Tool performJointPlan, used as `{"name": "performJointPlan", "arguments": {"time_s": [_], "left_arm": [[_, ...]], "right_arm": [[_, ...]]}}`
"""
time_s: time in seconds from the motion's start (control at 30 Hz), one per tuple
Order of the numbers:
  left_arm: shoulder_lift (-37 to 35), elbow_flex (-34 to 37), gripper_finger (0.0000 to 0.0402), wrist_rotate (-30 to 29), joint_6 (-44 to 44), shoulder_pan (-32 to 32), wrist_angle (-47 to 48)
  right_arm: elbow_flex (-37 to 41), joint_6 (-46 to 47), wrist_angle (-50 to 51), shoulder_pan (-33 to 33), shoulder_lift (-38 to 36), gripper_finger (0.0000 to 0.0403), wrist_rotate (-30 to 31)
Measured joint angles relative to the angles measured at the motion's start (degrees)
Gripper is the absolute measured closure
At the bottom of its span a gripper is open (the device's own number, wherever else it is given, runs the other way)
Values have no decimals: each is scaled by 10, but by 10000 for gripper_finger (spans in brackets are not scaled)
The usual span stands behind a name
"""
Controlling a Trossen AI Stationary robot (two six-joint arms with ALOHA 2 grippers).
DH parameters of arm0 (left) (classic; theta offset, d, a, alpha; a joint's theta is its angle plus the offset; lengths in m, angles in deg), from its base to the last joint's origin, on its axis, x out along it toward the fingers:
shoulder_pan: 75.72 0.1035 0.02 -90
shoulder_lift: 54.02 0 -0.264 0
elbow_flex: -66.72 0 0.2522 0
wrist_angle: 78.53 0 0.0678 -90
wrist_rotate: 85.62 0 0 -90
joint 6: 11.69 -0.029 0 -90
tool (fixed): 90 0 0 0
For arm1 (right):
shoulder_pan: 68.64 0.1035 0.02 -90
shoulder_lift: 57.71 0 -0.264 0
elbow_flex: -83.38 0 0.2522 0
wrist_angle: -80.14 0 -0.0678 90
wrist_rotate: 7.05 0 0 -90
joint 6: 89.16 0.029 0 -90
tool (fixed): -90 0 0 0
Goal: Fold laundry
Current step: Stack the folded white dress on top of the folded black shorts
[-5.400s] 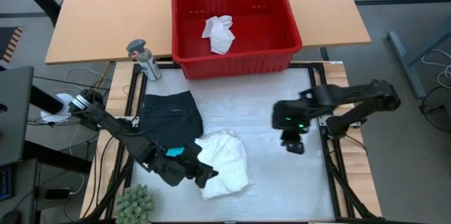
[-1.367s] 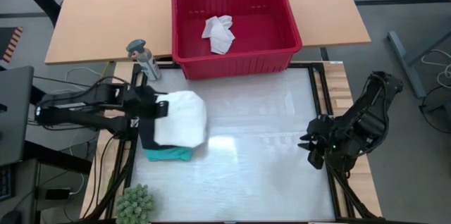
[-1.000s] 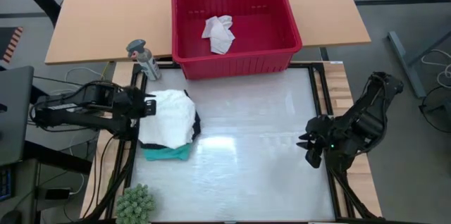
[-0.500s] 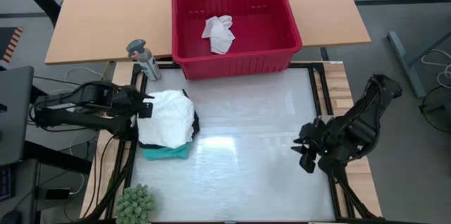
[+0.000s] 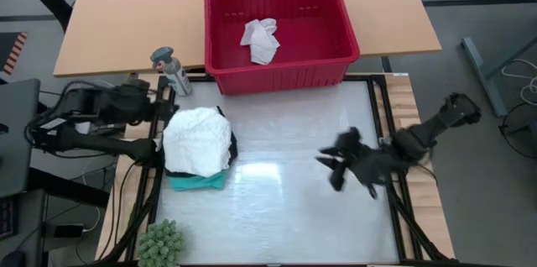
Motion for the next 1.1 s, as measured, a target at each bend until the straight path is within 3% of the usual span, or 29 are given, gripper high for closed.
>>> {"name": "performJointPlan", "arguments": {"time_s": [0.1, 0.23, 0.33, 0.47, 0.73, 0.97, 1.1], "left_arm": [[1, 3, 163, 14, -66, 0, -97], [2, 19, 214, 16, -101, 0, -114], [-7, 39, 284, 18, -109, -8, -108], [-29, 51, 384, 11, -129, -32, -105], [-93, 106, 401, -15, -109, -61, -87], [-135, 251, 401, 4, -63, -64, -169], [-146, 317, 401, -32, -21, -64, -201]], "right_arm": [[0, -122, -151, -81, 32, 283, -70], [0, -223, -346, -174, 91, 343, -133], [0, -237, -466, -241, 146, 386, -209], [-16, -176, -608, -309, 245, 385, -345], [-192, -145, -646, -345, 443, 386, -451], [-355, -177, -584, -363, 563, 386, -527], [-401, -181, -584, -382, 615, 386, -584]]}}
